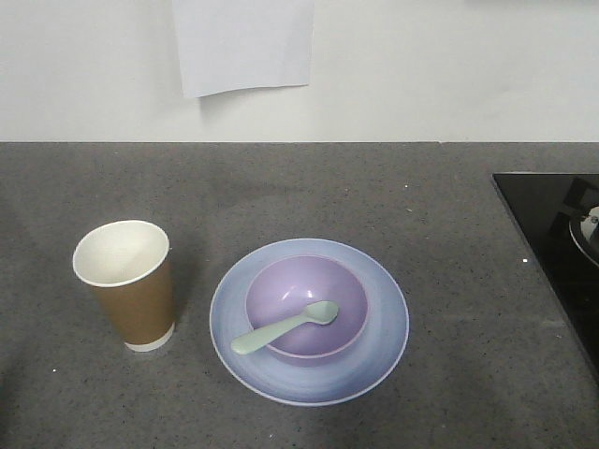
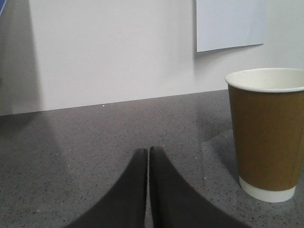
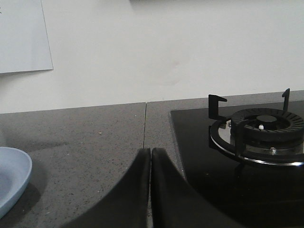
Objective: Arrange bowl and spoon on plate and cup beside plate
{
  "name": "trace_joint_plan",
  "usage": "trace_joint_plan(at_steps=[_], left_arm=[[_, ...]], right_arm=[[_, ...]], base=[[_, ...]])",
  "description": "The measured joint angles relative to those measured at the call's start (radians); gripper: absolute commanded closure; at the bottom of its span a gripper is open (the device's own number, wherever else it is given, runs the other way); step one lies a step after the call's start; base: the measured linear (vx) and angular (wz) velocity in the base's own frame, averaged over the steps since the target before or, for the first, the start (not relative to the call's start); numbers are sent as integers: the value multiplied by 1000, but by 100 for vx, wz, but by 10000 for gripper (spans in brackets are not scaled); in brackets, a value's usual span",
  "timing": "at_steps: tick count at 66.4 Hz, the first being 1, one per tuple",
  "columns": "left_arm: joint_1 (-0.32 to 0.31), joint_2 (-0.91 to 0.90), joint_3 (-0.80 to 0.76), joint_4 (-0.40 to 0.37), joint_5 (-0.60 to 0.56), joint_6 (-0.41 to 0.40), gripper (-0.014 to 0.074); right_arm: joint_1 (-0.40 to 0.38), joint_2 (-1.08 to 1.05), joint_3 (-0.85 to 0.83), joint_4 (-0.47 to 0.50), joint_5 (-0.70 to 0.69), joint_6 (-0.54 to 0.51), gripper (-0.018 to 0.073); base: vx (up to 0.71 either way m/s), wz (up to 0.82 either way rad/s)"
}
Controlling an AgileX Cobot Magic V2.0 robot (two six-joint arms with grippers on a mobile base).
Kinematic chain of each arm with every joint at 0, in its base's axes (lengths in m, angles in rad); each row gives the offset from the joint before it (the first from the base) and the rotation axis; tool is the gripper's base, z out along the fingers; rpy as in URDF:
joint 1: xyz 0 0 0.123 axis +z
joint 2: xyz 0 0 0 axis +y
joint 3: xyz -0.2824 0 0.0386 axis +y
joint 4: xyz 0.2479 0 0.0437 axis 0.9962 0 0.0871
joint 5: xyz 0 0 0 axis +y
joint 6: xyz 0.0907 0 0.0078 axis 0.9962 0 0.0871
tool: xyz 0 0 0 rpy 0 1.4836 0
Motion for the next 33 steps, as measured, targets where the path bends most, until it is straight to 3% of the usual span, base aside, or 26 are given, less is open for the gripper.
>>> trace_joint_plan(at_steps=[33], left_arm=[[0, 0, 0, 0, 0, 0, 602]], right_arm=[[0, 0, 0, 2, 0, 10, 564]], base=[[0, 0]])
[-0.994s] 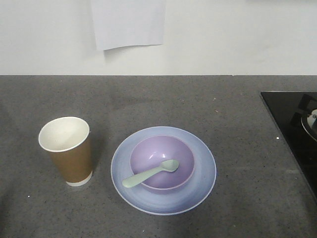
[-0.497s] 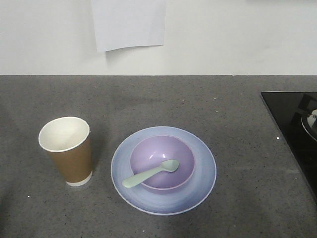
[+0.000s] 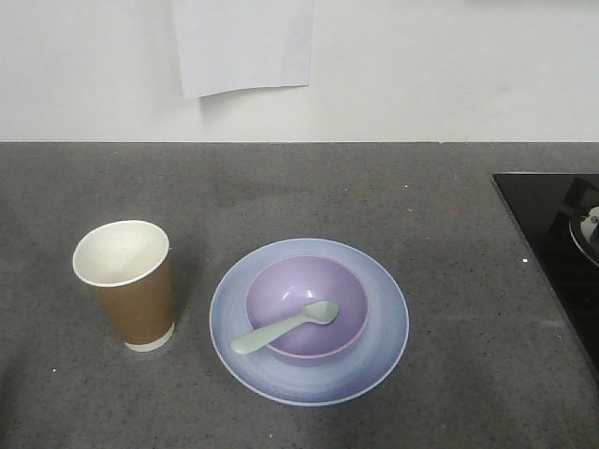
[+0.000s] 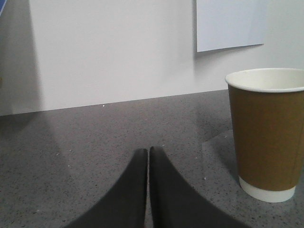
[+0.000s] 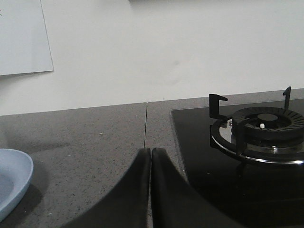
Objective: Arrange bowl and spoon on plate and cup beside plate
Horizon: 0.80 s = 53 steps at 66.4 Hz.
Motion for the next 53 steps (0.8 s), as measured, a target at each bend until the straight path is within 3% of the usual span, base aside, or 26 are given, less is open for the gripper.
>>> trace_joint_plan(at_steps=[53], left_arm=[[0, 0, 0, 0, 0, 0, 602]], right_arm=[[0, 0, 0, 0, 0, 1, 564]], base=[[0, 0]])
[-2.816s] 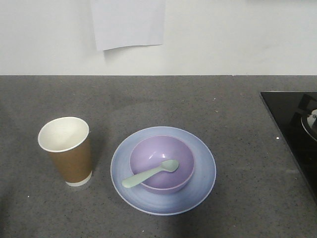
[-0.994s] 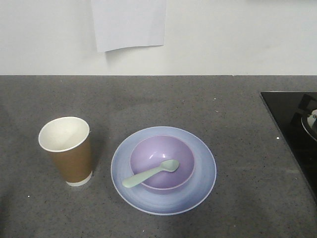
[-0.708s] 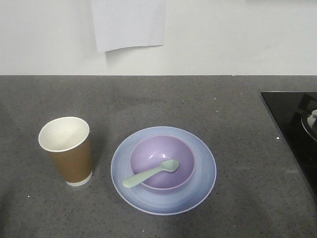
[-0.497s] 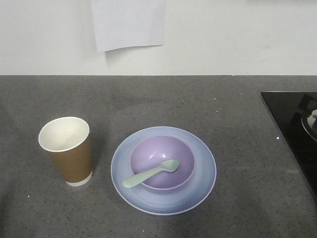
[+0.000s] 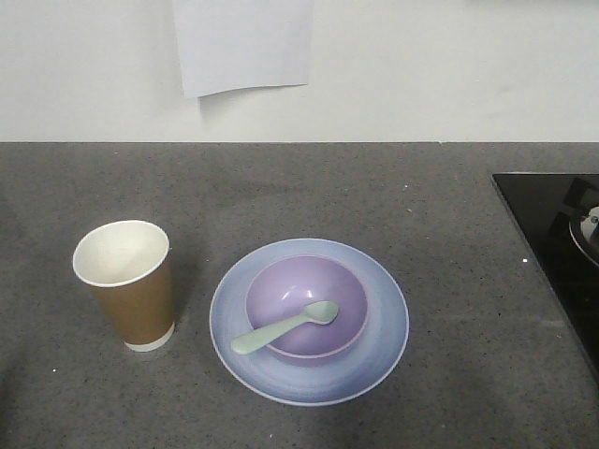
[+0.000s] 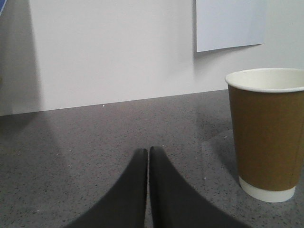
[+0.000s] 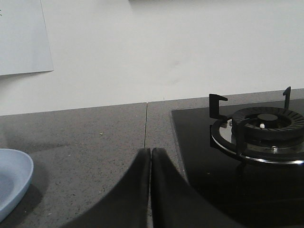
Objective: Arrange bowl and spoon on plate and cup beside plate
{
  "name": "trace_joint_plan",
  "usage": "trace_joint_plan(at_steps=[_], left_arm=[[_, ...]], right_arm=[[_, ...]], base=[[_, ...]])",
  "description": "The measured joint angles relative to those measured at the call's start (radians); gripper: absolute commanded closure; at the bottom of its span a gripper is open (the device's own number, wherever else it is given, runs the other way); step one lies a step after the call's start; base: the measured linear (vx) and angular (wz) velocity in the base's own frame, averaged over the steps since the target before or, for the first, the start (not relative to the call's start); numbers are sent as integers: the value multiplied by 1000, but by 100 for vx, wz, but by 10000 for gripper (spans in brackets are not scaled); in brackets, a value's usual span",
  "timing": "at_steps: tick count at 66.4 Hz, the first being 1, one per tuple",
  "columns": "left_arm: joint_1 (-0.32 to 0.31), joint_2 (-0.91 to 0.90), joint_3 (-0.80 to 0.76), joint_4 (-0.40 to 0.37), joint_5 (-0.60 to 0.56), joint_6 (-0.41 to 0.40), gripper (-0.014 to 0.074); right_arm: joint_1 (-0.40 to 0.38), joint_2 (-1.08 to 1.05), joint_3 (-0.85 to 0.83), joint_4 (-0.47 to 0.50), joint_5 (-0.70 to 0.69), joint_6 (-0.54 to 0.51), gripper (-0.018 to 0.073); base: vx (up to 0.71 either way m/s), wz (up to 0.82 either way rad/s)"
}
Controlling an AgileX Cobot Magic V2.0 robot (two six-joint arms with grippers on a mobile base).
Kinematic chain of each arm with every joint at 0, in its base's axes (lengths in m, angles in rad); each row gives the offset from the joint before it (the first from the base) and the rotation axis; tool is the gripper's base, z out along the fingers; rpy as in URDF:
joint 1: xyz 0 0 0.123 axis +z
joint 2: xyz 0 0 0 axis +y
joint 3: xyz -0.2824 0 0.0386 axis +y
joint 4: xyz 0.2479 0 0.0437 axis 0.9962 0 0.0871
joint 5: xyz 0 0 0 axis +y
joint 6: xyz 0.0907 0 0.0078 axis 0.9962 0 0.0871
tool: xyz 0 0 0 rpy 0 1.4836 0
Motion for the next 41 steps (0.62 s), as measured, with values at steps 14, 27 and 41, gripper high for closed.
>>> trace_joint_plan(at_steps=[14, 27, 41], left_arm=[[0, 0, 0, 0, 0, 0, 602], [0, 0, 0, 0, 0, 0, 602], [0, 0, 0, 0, 0, 0, 602]], right_arm=[[0, 0, 0, 0, 0, 0, 564], [0, 0, 0, 0, 0, 0, 564], [0, 0, 0, 0, 0, 0, 564]], base=[[0, 0], [0, 0], [0, 0]])
